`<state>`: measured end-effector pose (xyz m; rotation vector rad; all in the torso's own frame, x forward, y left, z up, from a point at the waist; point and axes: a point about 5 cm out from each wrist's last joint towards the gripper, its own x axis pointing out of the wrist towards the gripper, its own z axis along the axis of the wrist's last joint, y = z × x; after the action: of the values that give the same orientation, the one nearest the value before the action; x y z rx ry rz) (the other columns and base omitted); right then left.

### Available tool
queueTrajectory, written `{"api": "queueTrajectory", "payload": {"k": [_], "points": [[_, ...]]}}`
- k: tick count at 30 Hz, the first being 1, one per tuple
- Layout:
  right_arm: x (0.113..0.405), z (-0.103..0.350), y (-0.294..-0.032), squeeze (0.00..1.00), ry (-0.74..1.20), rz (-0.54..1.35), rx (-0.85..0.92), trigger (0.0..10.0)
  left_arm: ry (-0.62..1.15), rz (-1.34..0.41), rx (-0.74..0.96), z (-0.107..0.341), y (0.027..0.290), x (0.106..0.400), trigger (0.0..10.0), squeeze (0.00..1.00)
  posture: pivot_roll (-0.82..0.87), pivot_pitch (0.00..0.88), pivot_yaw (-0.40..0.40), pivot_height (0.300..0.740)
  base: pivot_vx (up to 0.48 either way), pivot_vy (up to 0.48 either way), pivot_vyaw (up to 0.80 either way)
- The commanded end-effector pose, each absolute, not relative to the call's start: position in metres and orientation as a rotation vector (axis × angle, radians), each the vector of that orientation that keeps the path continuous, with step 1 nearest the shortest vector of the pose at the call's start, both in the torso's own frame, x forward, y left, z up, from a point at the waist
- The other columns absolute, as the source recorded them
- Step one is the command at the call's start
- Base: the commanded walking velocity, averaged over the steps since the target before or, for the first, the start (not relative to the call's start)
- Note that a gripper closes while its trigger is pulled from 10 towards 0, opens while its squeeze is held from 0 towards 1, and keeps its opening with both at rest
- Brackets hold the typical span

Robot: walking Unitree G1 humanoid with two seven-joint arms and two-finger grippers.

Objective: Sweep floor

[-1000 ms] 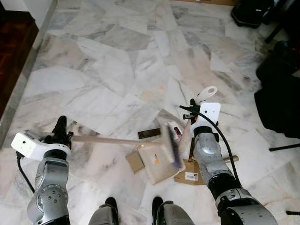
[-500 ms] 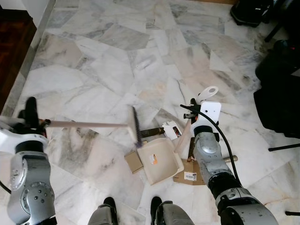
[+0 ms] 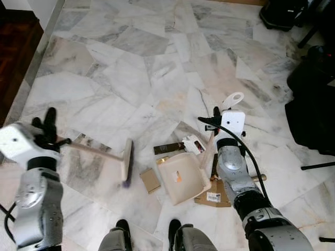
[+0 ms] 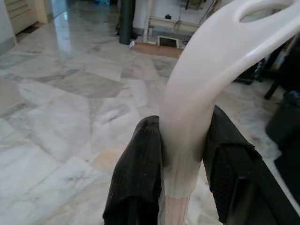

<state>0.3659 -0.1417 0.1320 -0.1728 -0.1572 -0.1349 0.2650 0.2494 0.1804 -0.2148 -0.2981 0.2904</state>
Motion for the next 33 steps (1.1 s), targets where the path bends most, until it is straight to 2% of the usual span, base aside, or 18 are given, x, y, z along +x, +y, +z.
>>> {"api": "queueTrajectory", "payload": {"k": [1, 18, 33], "points": [[0.364, 0.129, -0.152, 0.0, -0.149, -0.16, -0.226, 10.0, -0.331, 0.279, -0.204, 0.183, 0.247, 0.264, 10.0, 0.0, 0.03, 0.306, -0.102, 0.74, 0.0, 0.0, 0.0], [0.359, 0.113, -0.137, 0.0, -0.091, -0.095, -0.206, 10.0, -0.29, 0.235, -0.059, 0.164, 0.24, 0.272, 10.0, 0.0, 0.03, 0.322, -0.107, 0.74, 0.0, 0.0, 0.0], [0.363, 0.131, -0.14, 0.0, -0.163, -0.11, -0.154, 10.0, -0.3, 0.229, -0.073, 0.162, 0.237, 0.272, 10.0, 0.0, 0.03, 0.319, -0.108, 0.74, 0.0, 0.0, 0.0]]}}
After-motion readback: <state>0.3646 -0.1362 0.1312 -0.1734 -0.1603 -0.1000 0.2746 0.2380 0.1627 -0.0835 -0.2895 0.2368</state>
